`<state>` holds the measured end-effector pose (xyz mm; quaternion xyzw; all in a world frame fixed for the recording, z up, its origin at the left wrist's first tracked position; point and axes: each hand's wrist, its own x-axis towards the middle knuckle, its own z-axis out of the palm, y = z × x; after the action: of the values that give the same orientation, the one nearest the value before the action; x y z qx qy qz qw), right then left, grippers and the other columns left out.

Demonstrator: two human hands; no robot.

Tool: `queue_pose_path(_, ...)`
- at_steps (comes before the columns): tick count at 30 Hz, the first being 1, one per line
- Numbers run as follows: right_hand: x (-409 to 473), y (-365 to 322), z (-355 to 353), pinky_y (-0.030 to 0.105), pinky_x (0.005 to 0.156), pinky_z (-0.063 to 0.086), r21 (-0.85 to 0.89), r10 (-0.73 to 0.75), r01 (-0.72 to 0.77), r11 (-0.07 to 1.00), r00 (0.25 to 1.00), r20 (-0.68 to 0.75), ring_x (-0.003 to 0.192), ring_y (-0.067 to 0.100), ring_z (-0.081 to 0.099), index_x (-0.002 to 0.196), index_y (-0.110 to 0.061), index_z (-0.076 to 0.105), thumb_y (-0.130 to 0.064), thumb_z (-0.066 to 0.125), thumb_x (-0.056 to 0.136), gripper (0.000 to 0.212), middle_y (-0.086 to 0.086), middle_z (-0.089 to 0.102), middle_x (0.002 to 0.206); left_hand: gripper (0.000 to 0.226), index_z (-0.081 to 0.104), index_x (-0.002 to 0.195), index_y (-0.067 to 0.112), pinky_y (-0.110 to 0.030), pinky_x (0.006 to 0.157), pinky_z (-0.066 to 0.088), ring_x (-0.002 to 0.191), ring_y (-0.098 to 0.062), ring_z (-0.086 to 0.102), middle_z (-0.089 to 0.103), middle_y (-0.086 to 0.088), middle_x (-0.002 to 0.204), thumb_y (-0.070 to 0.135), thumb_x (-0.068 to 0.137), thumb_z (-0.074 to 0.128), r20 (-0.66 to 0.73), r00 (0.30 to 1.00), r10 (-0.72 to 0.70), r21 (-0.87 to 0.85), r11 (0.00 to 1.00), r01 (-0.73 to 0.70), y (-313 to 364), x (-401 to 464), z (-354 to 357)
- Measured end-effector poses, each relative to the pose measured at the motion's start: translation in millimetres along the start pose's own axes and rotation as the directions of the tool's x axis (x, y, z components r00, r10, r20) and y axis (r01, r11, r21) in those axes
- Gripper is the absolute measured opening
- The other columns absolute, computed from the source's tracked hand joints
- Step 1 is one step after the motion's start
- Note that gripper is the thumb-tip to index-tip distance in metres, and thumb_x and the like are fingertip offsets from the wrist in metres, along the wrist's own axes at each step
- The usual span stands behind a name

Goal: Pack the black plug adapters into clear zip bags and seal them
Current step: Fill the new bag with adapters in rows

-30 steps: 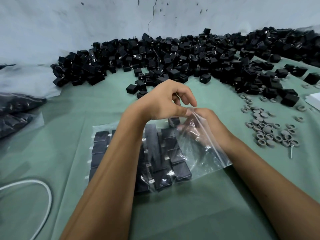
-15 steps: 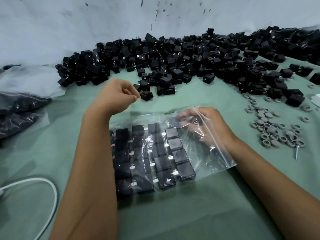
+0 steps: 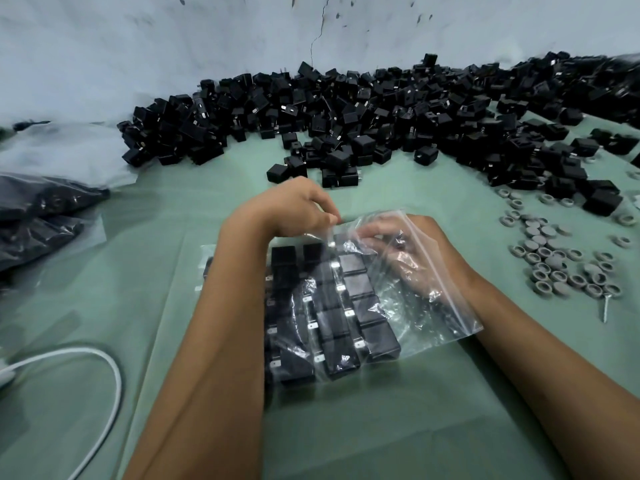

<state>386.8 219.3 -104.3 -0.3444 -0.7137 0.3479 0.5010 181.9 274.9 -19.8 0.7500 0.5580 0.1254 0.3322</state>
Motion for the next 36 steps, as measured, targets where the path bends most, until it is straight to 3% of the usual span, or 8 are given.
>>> queue_pose_path(2, 2.6, -3.1, -3.5, 0.025, 0.102, 0.051, -0.034, -0.023, 0.023, 0.999, 1.0, 0.009, 0.108, -0.013, 0.06, 0.104, -0.001, 0.07, 0.027, 0.057, 0.087, 0.035, -0.044, 0.063, 0.11, 0.016, 0.075, 0.099, 0.024, -0.031, 0.085, 0.053, 0.088, -0.011, 0.071, 0.076, 0.003, 0.092, 0.01, 0.094, 0.071, 0.006, 1.0, -0.016, 0.031, 0.999, 0.015, 3.8, 3.6, 6.7)
queue_pose_path(6, 1.9, -26.5, -2.4, 0.028, 0.105, 0.05, -0.158, -0.064, 0.082, 0.984, 0.991, 0.116, 0.118, -0.012, 0.055, 0.109, -0.025, 0.063, -0.049, 0.053, 0.094, 0.03, -0.029, 0.064, 0.116, 0.024, 0.075, 0.09, 0.023, -0.028, 0.078, 0.057, 0.082, -0.013, 0.073, 0.076, 0.002, 0.083, 0.0, 0.089, 0.073, -0.076, 0.997, -0.012, 0.037, 0.999, 0.015, 7.8, 7.7, 14.2)
queue_pose_path(10, 10.2, -15.3, -13.3, 0.05, 0.108, 0.05, -0.371, -0.003, 0.047, 0.927, 0.993, 0.117, 0.117, 0.027, 0.062, 0.096, -0.022, 0.076, -0.011, 0.069, 0.088, 0.015, 0.017, 0.066, 0.109, 0.027, 0.074, 0.081, 0.023, -0.015, 0.062, 0.051, 0.066, -0.001, 0.071, 0.075, 0.005, 0.074, -0.004, 0.086, 0.076, -0.149, 0.989, -0.009, 0.005, 1.0, 0.01, 7.2, 9.7, 16.6)
queue_pose_path(14, 9.1, -6.2, -7.0, 0.024, 0.095, 0.053, -0.252, 0.004, -0.01, 0.968, 1.0, -0.024, 0.098, -0.012, 0.061, 0.121, -0.01, 0.058, 0.007, 0.063, 0.094, 0.032, 0.01, 0.064, 0.107, 0.026, 0.072, 0.078, 0.025, -0.017, 0.064, 0.049, 0.07, -0.005, 0.07, 0.074, 0.006, 0.074, 0.001, 0.084, 0.08, -0.173, 0.985, 0.01, 0.006, 1.0, -0.009, 7.9, 8.1, 15.9)
queue_pose_path(21, 1.0, 1.4, 1.2, 0.013, 0.096, 0.049, -0.198, -0.138, 0.129, 0.972, 0.99, -0.032, 0.105, -0.014, 0.06, 0.113, 0.033, 0.051, 0.033, 0.054, 0.081, 0.033, 0.022, 0.059, 0.102, 0.012, 0.076, 0.086, 0.025, -0.022, 0.066, 0.045, 0.083, -0.005, 0.064, 0.069, 0.01, 0.087, 0.014, 0.092, 0.073, -0.247, 0.966, -0.075, -0.036, 0.997, 0.068, -12.5, -6.2, -10.6)
queue_pose_path(25, 4.5, -8.5, -12.6, 0.029, 0.087, 0.057, -0.078, 0.137, -0.138, 0.987, 0.99, -0.022, 0.092, 0.022, 0.069, 0.113, 0.02, 0.065, 0.017, 0.057, 0.093, 0.022, 0.028, 0.067, 0.103, 0.016, 0.075, 0.082, 0.025, -0.037, 0.087, 0.053, 0.092, -0.019, 0.065, 0.068, 0.004, 0.089, 0.013, 0.092, 0.07, -0.295, 0.938, -0.181, -0.059, 0.984, 0.171, -31.1, -16.1, -30.0)
queue_pose_path(28, 4.2, -9.0, -37.0, 0.024, 0.072, 0.06, -0.063, 0.397, -0.396, 0.916, 0.918, 0.005, 0.085, 0.014, 0.072, 0.108, -0.004, 0.077, -0.006, 0.066, 0.097, 0.015, 0.002, 0.076, 0.099, 0.017, 0.075, 0.083, 0.023, -0.041, 0.092, 0.056, 0.092, -0.024, 0.067, 0.073, -0.008, 0.094, 0.01, 0.092, 0.069, -0.324, 0.913, -0.25, -0.135, 0.967, 0.217, -40.6, -23.6, -40.5)
queue_pose_path(36, 34.8, -16.9, -67.6, 0.021, 0.055, 0.049, -0.135, 0.33, -0.429, 0.893, 0.83, -0.45, 0.062, 0.005, 0.063, 0.089, -0.025, 0.078, -0.008, 0.064, 0.098, 0.024, -0.002, 0.078, 0.085, 0.014, 0.076, 0.088, 0.012, -0.029, 0.072, 0.053, 0.076, -0.017, 0.067, 0.076, -0.009, 0.09, -0.002, 0.085, 0.076, -0.22, 0.864, -0.453, -0.201, 0.888, 0.414, -64.7, -47.7, -59.9)
